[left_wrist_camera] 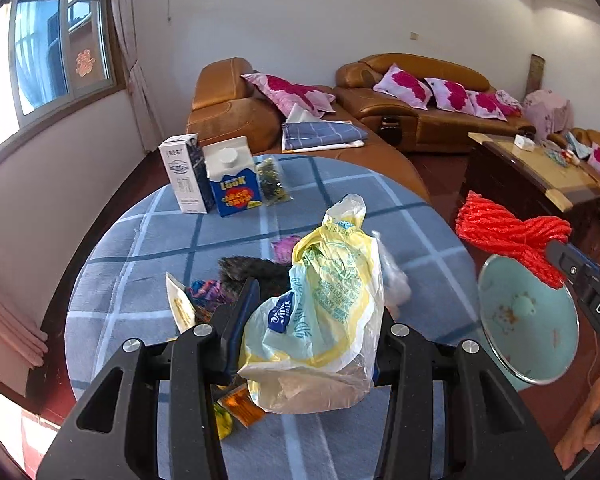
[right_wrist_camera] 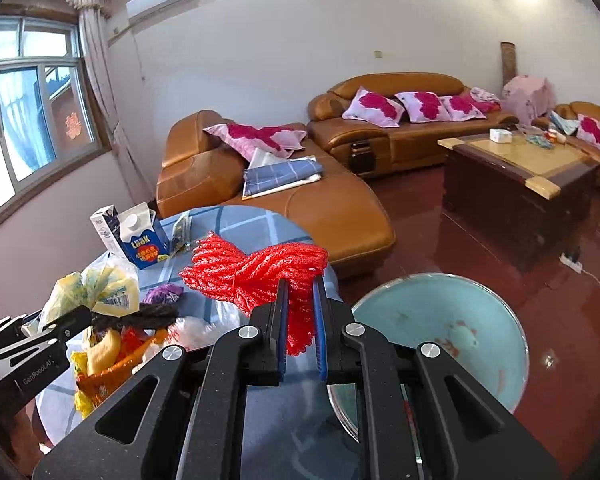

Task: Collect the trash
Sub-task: 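Drop the red rope into the bucket with the right tool while the left tool drops the yellow-white bag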

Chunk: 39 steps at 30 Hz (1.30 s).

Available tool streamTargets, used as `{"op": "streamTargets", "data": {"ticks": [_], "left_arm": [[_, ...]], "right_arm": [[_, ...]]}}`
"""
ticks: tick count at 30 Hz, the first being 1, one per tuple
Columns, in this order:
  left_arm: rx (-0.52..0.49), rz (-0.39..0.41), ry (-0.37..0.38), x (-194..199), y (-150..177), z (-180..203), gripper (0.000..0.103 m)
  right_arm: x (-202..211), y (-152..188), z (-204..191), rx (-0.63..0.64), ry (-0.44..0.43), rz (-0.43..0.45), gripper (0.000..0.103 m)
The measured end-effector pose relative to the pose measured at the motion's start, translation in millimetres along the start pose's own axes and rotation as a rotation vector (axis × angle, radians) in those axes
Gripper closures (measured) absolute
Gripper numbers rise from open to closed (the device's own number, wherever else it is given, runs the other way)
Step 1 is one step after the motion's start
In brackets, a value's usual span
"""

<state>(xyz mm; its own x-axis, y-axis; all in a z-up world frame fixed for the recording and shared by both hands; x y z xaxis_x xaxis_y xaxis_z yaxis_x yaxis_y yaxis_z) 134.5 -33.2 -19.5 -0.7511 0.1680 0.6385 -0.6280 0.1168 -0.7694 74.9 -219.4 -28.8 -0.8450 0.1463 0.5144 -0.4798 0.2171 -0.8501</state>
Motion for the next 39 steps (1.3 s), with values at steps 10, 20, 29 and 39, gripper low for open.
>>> {"op": "streamTargets", "data": {"ticks": [10, 20, 29, 39], "left_arm": [[-0.055, 0.007, 0.021, 18.2, 18.9, 37.8, 0.059], [-0.114, 0.008, 0.04, 28.0, 32.3, 71.0, 0.059], [-0.167, -0.004, 0.06, 28.8, 43.8, 106.7, 0.059], [-0.226, -0.014, 0.097, 20.3, 47.9, 150.1, 0.059]], "right_arm": [[28.6, 18.5, 26.3, -0.032, 0.049, 0.02, 0.091], [43.2, 31.9, 53.6, -0.072, 0.111, 0.029, 0.091], [47.1, 45.1, 82.8, -0.114, 0.161, 0.019, 0.091], [44.6, 49.4, 112.8, -0.151, 0.238, 0.026, 0.091]]}}
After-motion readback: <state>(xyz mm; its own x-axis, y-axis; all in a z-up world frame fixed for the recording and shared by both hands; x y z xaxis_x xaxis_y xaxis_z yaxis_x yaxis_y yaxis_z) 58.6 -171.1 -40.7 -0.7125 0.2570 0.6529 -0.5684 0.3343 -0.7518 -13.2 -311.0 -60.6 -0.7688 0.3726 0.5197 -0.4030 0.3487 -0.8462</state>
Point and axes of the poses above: each gripper's, at about its wrist camera, not at the fingertips, and x roughly against the way its jaws point, z to its right, y to its underside, the point moved 3 cm from there along -x, roughly the way its jaws point, and after that the axes turned 6 degrees about x, right-handed, at the moved point
